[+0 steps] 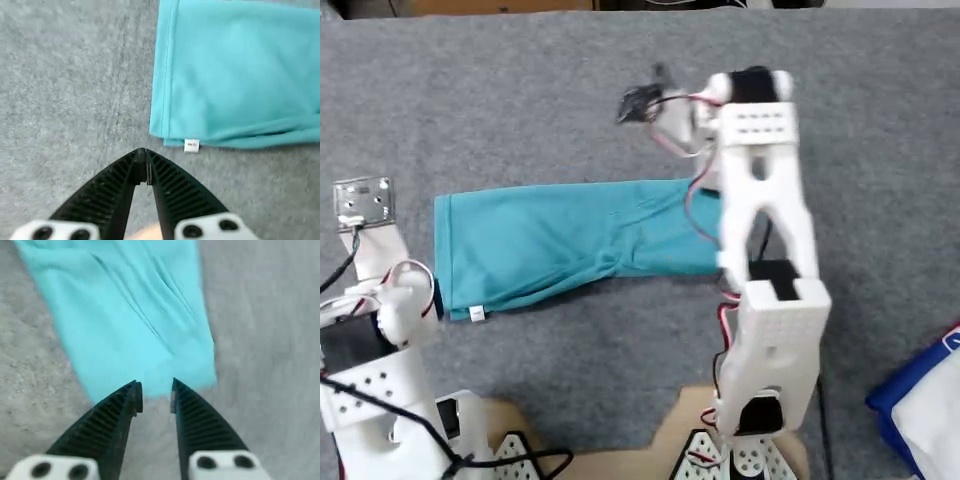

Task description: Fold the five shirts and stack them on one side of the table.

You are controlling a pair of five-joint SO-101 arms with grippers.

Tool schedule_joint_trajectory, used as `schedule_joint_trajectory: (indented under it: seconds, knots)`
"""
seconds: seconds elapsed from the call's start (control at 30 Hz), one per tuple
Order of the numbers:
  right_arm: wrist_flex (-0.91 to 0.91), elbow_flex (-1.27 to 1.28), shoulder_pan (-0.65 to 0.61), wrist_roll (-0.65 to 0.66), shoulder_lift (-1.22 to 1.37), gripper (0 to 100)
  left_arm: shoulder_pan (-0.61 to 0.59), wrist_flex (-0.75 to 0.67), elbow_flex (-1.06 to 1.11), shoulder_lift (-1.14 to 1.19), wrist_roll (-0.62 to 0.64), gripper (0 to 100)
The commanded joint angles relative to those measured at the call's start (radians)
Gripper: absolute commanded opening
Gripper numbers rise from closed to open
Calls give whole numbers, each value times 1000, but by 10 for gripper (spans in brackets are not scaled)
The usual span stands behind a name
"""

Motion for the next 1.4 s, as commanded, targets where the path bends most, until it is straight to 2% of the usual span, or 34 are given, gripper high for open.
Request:
schedule_joint_trajectory:
  seconds: [0.0, 0.07, 0.17, 0.3, 0.4, 0.7, 0.83, 1.03, 1.37]
  knots:
    - [18, -50, 64, -115, -8, 210, 2, -60, -58, 124, 38, 24]
    - [17, -41, 68, -176, -5, 251, 2, -72, -110, 251, 41, 53]
    - [-11, -15, 61, -270, 1, 249, 2, -71, -232, 452, 86, 130]
    - [-227, 48, 47, -434, 45, 242, 2, -71, -414, 688, 138, 224]
    - [-361, 82, 47, -489, 114, 242, 23, -66, -534, 846, 150, 247]
    - [-420, 10, 120, -494, 197, 242, 57, -72, -697, 1164, 140, 247]
    - [-422, -7, 150, -494, 202, 242, 34, -72, -738, 1276, 29, 245]
    - [-423, -8, 157, -494, 202, 242, 23, -71, -786, 1397, -89, 185]
    - [-423, -8, 157, -493, 202, 242, 6, -72, -861, 1557, -132, 181]
